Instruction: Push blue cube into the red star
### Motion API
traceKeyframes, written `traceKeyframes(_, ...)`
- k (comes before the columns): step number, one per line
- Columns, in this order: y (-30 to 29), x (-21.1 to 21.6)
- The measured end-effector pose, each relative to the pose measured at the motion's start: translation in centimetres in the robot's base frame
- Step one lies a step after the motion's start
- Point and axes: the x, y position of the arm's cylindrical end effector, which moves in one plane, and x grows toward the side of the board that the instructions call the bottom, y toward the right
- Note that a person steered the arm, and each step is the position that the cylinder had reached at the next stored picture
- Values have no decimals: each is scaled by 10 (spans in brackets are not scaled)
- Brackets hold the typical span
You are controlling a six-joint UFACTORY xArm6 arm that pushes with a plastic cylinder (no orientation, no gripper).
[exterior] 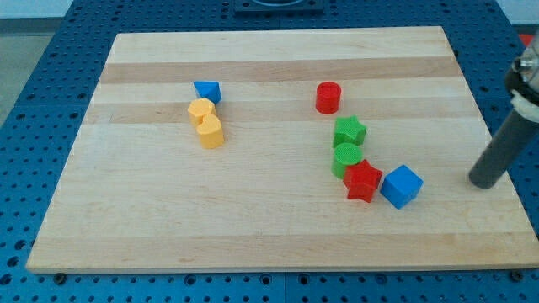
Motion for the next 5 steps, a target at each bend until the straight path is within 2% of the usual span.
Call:
traceKeyframes(3,-57,33)
traceKeyframes(5,-88,35)
